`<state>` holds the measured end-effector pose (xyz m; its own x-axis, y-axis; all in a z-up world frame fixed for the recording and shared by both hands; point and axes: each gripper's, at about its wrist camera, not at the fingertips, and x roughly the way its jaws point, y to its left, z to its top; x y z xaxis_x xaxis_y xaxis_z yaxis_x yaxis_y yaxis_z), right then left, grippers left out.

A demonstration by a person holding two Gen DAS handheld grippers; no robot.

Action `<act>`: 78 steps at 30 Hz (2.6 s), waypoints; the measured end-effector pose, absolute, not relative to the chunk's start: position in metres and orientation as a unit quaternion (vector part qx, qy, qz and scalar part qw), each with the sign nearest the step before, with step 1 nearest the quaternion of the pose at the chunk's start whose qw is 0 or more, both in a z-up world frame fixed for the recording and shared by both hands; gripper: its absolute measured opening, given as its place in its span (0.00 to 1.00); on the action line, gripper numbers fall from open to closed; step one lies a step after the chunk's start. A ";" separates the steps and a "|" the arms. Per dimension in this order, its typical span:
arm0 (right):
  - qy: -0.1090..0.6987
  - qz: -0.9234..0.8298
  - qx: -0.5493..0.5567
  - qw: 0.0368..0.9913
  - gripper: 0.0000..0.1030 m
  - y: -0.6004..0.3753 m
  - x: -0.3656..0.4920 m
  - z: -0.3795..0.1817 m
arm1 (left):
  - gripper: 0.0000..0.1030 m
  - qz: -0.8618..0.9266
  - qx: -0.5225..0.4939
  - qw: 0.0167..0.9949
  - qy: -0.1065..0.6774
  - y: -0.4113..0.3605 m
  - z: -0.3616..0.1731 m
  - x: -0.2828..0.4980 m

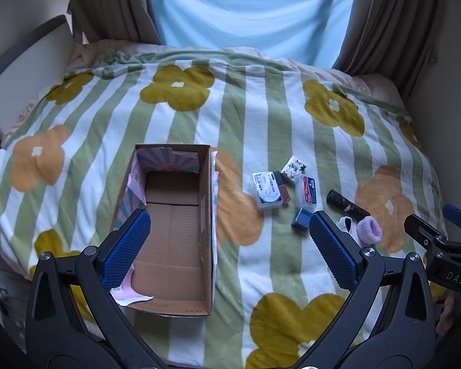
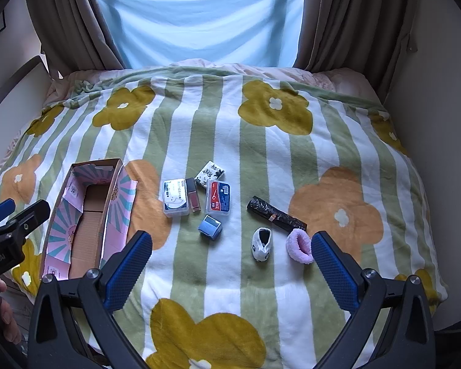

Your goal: Organize objects

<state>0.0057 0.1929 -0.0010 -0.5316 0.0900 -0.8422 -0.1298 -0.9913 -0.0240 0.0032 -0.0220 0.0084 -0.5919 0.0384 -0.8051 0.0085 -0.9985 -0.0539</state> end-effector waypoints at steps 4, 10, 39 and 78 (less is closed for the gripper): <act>0.021 0.875 -0.479 0.064 0.99 0.193 0.005 0.000 | 0.99 0.892 -0.452 0.010 -0.027 -0.023 0.008 0.004; 0.022 0.875 -0.480 0.064 0.99 0.193 0.006 0.000 | 0.99 0.892 -0.451 0.013 -0.028 -0.022 0.008 0.004; 0.025 0.876 -0.476 0.067 0.99 0.195 0.005 0.004 | 0.99 0.892 -0.450 0.027 -0.034 -0.020 0.015 -0.009; 0.035 0.876 -0.477 0.065 0.99 0.189 0.004 -0.009 | 0.99 0.885 -0.463 0.038 -0.022 -0.025 -0.009 -0.018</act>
<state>0.0035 0.1893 -0.0090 -0.5358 0.0799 -0.8405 -0.1469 -0.9892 -0.0004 -0.0183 -0.0249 -0.0087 -0.5677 0.0868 -0.8186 -0.0460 -0.9962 -0.0737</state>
